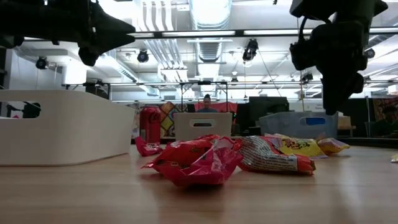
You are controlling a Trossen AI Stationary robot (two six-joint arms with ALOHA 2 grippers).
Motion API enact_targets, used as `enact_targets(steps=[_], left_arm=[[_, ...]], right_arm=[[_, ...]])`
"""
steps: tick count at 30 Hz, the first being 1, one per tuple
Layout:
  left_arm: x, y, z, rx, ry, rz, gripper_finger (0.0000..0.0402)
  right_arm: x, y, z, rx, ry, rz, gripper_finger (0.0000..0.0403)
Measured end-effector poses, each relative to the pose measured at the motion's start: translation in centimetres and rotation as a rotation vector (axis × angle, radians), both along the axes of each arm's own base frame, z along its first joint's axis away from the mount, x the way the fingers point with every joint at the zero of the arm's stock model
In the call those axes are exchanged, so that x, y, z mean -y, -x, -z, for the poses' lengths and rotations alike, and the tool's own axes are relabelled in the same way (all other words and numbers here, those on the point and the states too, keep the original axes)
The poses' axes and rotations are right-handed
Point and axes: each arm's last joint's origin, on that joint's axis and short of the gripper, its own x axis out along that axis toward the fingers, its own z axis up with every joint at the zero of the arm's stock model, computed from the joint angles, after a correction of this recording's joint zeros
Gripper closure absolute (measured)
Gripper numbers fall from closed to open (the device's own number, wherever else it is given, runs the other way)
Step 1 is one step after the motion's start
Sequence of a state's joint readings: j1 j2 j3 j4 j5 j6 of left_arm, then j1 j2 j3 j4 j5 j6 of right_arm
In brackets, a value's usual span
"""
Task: Sort candy
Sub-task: Put the yellow candy into the gray bin
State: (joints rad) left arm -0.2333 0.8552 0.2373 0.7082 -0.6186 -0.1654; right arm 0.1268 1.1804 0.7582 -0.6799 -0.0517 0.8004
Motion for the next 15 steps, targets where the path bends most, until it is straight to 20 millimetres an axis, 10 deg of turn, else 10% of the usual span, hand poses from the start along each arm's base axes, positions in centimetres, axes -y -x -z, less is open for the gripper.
enact_targets(steps=[15], left_arm=[[0.1, -0.5, -0.4, -0.014, -0.042, -0.004, 0.0281]], right_arm=[[-0.1, -2.4, 2.2, 0.002, 0.092, -0.016, 0.0222]])
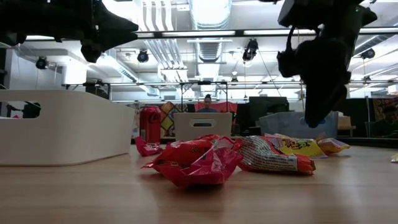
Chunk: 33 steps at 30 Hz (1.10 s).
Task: Sort candy
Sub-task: Put the yellow candy into the gray bin
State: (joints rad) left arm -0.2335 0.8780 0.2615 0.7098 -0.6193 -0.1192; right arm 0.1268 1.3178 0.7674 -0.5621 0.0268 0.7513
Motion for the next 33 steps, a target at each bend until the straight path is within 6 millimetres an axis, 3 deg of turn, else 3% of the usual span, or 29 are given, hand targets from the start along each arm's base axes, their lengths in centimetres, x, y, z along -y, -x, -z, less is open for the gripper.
enact_targets(steps=[19, 33], left_arm=[[0.0, 0.0, 0.0, -0.002, -0.006, -0.001, 0.0281], [0.0, -0.2, 0.3, -0.017, -0.009, -0.002, 0.0281]], right_arm=[[-0.5, -3.7, 3.7, -0.128, 0.015, 0.007, 0.0234], [-0.5, -4.1, 3.7, -0.134, 0.015, 0.007, 0.0371]])
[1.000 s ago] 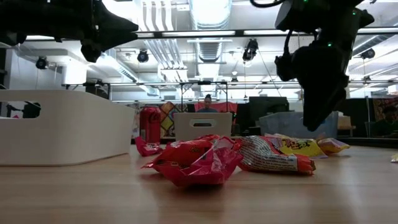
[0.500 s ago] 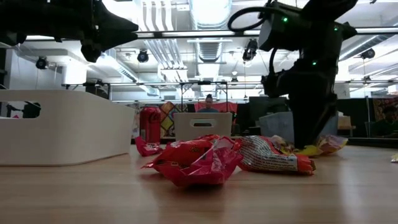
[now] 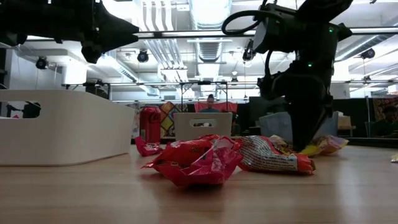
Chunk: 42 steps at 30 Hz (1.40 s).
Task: Sort candy
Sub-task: Put the yellow candy into the gray bin
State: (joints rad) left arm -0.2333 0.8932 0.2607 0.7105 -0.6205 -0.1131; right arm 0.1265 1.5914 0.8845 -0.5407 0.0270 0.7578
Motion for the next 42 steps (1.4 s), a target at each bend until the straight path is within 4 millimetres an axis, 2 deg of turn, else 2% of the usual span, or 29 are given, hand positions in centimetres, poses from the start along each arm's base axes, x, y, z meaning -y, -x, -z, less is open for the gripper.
enact_targets(steps=[2, 7, 24, 35, 42], left_arm=[[0.0, 0.0, 0.0, 0.0, 0.0, 0.0, 0.0281], [0.0, 0.0, 0.0, 0.001, 0.0, 0.0, 0.0281], [0.0, 0.0, -0.1, 0.006, 0.003, 0.0, 0.0281], [0.0, 0.0, -0.1, 0.01, 0.009, 0.001, 0.0281], [0.0, 0.0, -0.1, 0.012, 0.009, 0.001, 0.0281]], right_arm=[[0.0, 0.0, -0.1, 0.003, -0.004, -0.001, 0.0387], [-0.1, 0.3, -0.8, 0.024, -0.018, -0.018, 0.0394], [-0.1, 1.5, -6.8, 0.301, -0.014, -0.136, 0.0394], [-0.1, 0.5, -9.3, 0.569, 0.046, -0.246, 0.0394], [1.4, -0.4, -11.4, 0.648, 0.177, -0.263, 0.0394]])
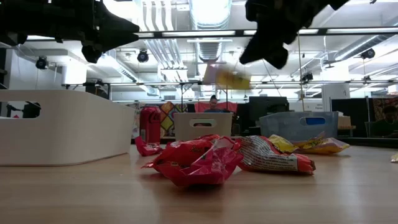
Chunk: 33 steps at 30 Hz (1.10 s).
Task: Sort candy
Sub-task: Put the yellow candy into the gray bin
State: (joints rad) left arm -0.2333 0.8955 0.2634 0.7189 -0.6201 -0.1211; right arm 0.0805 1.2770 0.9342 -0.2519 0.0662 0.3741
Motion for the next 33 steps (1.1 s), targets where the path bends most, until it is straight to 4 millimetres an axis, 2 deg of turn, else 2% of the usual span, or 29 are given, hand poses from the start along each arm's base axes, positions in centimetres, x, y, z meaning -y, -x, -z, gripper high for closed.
enact_targets(steps=[7, 21, 26, 33], left_arm=[[0.0, 0.0, 0.0, 0.006, 0.014, 0.001, 0.0281], [0.0, 0.0, 0.0, 0.007, 0.02, 0.002, 0.0281], [0.0, 0.0, 0.0, 0.007, 0.02, 0.002, 0.0281], [0.0, 0.0, 0.1, 0.001, 0.016, 0.002, 0.0281]], right_arm=[[2.0, -0.3, -1.6, -0.01, 0.051, 0.036, 0.0394], [1.9, 0.5, 0.7, -0.115, 0.231, -0.118, 0.0389], [0.9, -0.5, 2.3, -0.15, 0.25, -0.185, 0.0343], [-0.5, -3.1, 6.6, -0.237, 0.265, -0.249, 0.0237]])
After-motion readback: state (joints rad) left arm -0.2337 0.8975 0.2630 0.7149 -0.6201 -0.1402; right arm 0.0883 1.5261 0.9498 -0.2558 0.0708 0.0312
